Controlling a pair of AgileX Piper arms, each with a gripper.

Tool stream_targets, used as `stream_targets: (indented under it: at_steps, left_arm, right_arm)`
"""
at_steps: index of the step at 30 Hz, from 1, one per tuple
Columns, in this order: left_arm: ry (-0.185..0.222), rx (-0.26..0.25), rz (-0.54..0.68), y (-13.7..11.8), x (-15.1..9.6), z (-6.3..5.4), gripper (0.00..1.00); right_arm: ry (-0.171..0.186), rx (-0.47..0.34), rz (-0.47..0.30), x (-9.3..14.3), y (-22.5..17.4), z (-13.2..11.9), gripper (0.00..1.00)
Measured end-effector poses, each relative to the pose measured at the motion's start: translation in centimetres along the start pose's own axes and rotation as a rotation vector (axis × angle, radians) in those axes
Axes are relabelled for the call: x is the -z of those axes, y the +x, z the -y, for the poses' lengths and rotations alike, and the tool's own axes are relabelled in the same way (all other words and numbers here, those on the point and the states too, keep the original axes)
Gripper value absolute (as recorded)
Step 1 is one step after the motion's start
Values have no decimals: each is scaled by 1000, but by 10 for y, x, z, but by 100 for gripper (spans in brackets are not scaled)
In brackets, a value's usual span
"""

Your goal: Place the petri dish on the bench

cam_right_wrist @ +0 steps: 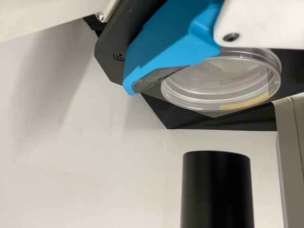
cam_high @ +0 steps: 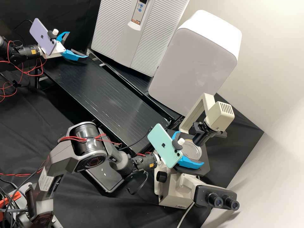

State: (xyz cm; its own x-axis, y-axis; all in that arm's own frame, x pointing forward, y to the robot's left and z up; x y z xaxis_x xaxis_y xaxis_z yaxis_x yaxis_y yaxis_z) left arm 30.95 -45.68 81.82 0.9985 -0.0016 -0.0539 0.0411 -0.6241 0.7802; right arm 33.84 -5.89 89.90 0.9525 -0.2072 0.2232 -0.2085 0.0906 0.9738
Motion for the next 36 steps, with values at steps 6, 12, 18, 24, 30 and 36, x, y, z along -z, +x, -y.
stream_targets:
  at_steps: [6,12,18,24,30,36]
  left_arm:
    - [0,0,0,0,0,0,100]
    - [0,0,0,0,0,0,100]
    - [0,0,0,0,0,0,100]
    - [0,0,0,0,0,0,100]
    - [0,0,0,0,0,0,100]
    - [0,0,0,0,0,0,100]
  right_arm:
    - [0,1,3,0,1,-1,100]
    - [0,6,7,-2,6,1,0]
    - [10,12,15,-7,7,3,0]
    - [20,9,11,-9,8,-1,0]
    - [27,7,13,-10,8,-2,0]
    - [27,7,13,-10,8,-2,0]
